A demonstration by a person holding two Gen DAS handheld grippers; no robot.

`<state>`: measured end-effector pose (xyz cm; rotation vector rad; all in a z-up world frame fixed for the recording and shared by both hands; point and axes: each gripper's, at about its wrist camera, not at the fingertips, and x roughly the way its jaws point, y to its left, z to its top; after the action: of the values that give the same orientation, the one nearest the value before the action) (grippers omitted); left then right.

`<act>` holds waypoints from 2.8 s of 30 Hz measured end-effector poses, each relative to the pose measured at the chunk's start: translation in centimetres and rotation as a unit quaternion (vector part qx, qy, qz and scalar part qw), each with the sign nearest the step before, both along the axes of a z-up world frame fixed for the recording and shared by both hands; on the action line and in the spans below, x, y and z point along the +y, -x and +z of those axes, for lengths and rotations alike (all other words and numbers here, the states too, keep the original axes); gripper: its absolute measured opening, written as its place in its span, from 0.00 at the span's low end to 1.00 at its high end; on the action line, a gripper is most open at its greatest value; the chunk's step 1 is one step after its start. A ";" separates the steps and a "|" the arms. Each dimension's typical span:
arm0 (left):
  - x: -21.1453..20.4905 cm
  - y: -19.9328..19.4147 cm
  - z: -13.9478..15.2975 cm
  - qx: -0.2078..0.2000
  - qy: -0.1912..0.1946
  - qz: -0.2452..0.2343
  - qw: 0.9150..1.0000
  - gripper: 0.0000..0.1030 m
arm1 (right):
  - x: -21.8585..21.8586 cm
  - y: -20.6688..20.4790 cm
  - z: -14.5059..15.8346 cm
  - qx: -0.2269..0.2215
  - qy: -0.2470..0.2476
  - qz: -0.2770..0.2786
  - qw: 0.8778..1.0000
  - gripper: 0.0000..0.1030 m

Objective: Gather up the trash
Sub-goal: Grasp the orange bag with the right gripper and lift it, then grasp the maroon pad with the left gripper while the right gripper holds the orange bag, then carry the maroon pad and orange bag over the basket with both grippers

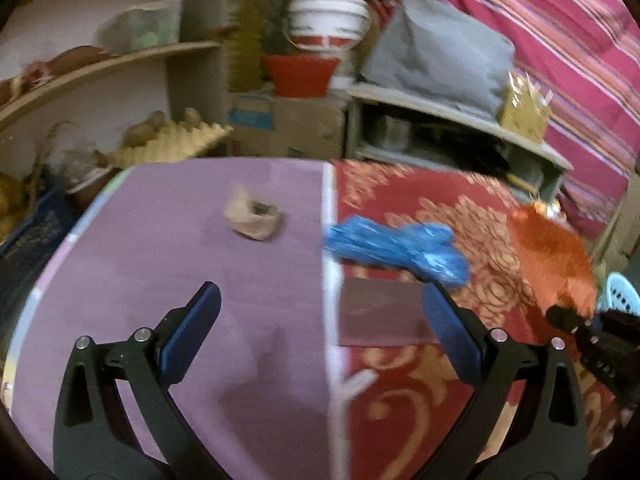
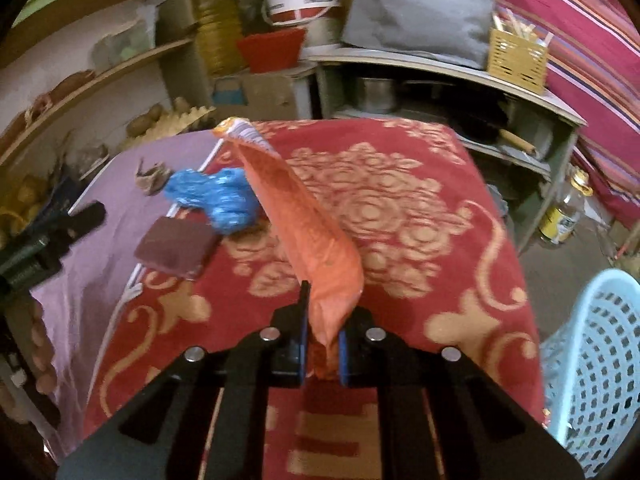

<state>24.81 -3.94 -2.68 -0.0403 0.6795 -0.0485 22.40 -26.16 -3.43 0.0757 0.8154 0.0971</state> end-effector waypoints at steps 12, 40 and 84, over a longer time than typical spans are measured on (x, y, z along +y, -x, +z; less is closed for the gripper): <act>-5.4 -4.0 -4.7 0.108 -0.033 -0.037 0.993 0.94 | -2.4 0.1 -0.4 0.004 -0.008 -0.013 1.000 0.11; -1.0 -2.5 -1.9 0.085 -0.029 -0.017 0.996 0.81 | -1.5 -0.1 -0.5 0.004 0.001 -0.006 1.000 0.11; -34.6 10.1 0.0 -0.021 -0.007 -0.280 0.960 0.82 | -28.3 16.3 2.5 -0.043 -0.022 -0.241 0.969 0.11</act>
<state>14.68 -38.50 -2.72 0.1694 0.6322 -0.5889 6.15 -54.47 -0.90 0.3067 0.6887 -0.3397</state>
